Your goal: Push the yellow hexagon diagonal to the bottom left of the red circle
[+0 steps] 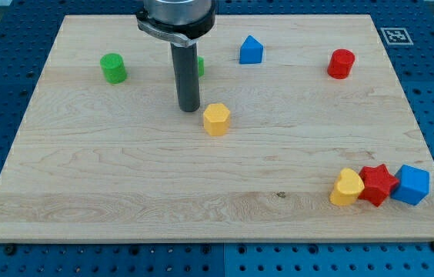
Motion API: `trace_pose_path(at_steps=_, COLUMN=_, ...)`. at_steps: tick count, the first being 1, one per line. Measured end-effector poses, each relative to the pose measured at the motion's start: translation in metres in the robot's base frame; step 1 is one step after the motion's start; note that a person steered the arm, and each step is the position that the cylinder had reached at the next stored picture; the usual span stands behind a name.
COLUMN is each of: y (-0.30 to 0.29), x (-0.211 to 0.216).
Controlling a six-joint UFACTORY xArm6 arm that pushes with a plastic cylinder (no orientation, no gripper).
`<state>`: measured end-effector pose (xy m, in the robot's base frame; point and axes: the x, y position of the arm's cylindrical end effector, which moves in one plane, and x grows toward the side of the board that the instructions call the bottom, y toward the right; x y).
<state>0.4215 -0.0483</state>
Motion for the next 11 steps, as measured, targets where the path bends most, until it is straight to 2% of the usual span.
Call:
trace_pose_path(at_steps=1, y=0.004, x=0.001)
trace_pose_path(at_steps=3, y=0.057, x=0.026)
trace_pose_path(at_steps=5, y=0.005, x=0.03)
trace_pose_path(at_steps=7, y=0.14, x=0.041)
trace_pose_path(at_steps=8, y=0.119, x=0.041)
trace_pose_path(at_steps=9, y=0.059, x=0.045)
trace_pose_path(at_steps=10, y=0.024, x=0.072)
trace_pose_path(at_steps=11, y=0.062, x=0.094)
